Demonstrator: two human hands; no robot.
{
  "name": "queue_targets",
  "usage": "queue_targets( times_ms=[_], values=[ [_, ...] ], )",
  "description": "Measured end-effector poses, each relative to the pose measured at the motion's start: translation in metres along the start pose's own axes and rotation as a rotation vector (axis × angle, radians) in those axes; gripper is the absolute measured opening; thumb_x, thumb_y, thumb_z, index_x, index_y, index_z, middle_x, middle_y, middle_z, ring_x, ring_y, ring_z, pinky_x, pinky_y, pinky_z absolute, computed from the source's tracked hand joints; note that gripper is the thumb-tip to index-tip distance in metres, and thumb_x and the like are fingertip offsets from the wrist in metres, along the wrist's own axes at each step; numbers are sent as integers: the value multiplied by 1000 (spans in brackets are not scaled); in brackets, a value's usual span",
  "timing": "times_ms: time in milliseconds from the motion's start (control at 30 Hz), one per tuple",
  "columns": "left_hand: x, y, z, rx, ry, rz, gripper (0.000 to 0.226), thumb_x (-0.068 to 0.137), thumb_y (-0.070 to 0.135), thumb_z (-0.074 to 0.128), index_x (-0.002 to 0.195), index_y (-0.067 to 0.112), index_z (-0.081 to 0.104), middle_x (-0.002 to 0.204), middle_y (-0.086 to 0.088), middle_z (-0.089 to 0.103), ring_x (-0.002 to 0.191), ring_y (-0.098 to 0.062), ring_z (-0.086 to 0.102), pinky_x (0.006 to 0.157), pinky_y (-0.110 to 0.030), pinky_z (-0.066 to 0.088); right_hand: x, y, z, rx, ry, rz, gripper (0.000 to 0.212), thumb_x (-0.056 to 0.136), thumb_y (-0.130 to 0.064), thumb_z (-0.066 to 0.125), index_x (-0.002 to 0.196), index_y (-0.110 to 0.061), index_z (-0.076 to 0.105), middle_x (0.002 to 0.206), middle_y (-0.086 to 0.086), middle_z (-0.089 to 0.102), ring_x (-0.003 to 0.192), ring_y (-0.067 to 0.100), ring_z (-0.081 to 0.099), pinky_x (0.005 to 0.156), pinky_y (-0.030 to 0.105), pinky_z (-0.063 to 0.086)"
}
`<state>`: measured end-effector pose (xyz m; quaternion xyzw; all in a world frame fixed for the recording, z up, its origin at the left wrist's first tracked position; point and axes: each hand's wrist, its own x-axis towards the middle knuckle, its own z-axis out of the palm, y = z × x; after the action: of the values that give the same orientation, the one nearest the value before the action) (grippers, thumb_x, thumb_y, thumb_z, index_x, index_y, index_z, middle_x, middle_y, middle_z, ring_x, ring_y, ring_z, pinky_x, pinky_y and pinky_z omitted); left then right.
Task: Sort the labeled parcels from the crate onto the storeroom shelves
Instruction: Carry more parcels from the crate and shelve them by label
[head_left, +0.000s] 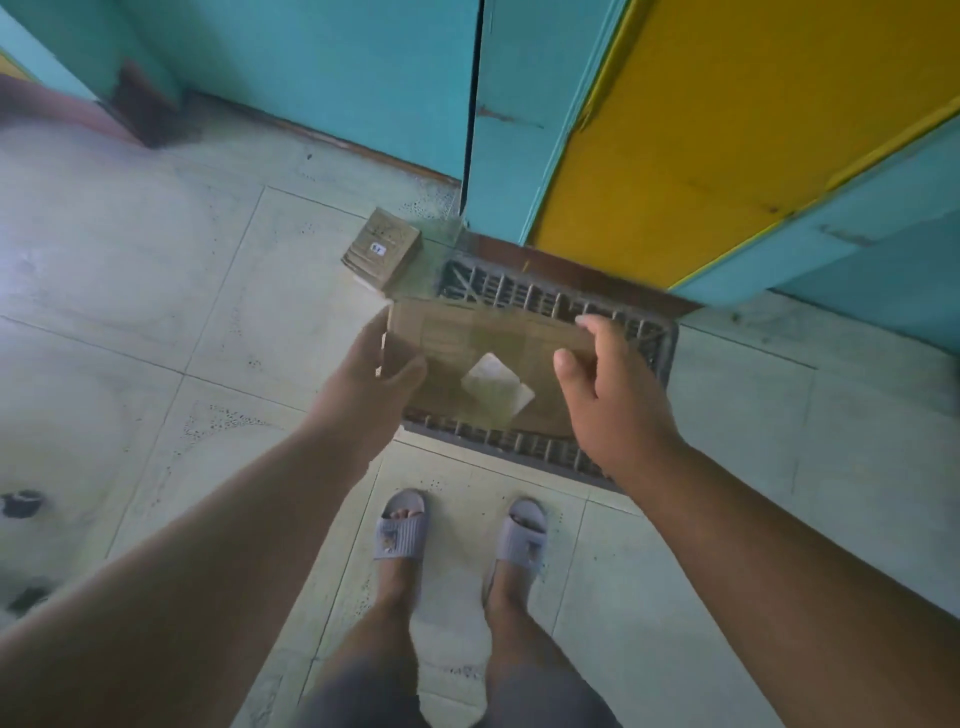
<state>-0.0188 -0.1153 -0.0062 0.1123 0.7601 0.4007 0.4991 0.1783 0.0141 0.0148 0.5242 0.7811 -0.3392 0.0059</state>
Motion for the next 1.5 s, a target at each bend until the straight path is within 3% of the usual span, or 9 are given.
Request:
queue_targets(
  times_ms=[167,300,433,567,867,1033,1200,1333,1500],
  values=[
    [-108,105,-14,67,164,159,46,95,40,62,137,36,46,108,13,63,102,-16,64,88,-48,57,-80,-64,-119,-9,62,-224,79,99,-42,55,159,-26,6,152,7,44,128,22,55,93,25,45],
    [-170,163,-26,43,243,255,38,95,50,57,128,32,53,114,5,68,99,-19,66,85,-43,56,-118,-97,-188,-8,78,-333,95,85,-65,63,157,-30,13,151,4,42,133,21,47,103,44,50],
    [-206,201,-46,17,0,423,32,89,36,68,117,50,62,105,9,73,90,-10,69,76,-30,51,-132,-125,-241,18,188,-304,91,80,-54,76,154,-35,25,141,0,51,109,10,52,84,23,42],
    [-210,225,-69,85,-165,517,55,70,29,75,120,49,65,108,6,75,105,-19,70,101,-48,50,-143,-150,-270,44,316,-295,86,83,-50,75,154,-34,28,148,-6,42,109,2,45,74,4,33],
    [-200,271,-78,159,-233,636,52,64,50,72,113,63,61,98,15,73,73,-2,67,77,-32,49,-174,-177,-268,132,495,-67,89,72,-61,79,145,-36,35,129,-10,51,106,11,53,85,30,46],
    [-202,279,-56,283,-457,595,104,50,46,91,130,76,31,118,17,68,108,-18,67,93,-47,56,-207,-164,-279,99,542,65,84,74,-57,80,143,-36,38,115,-12,48,99,12,49,79,28,39],
    [-235,290,-10,416,-544,715,76,72,15,89,136,34,51,109,17,58,79,7,65,62,-13,53,-239,-137,-292,115,564,133,79,74,-54,81,140,-37,41,124,-12,54,96,13,59,79,34,50],
    [-257,282,42,527,-669,653,73,73,4,86,132,27,50,109,7,57,69,3,67,51,-10,50,-271,-94,-306,95,569,184,73,76,-53,79,137,-41,41,124,-14,59,90,8,62,77,34,54],
    [-275,268,128,781,-824,639,126,43,54,95,148,49,26,147,-1,39,107,-23,65,69,-31,60,-318,-26,-336,76,571,250,61,85,-49,73,137,-40,43,109,-14,58,92,11,58,77,30,47]
  ],
)
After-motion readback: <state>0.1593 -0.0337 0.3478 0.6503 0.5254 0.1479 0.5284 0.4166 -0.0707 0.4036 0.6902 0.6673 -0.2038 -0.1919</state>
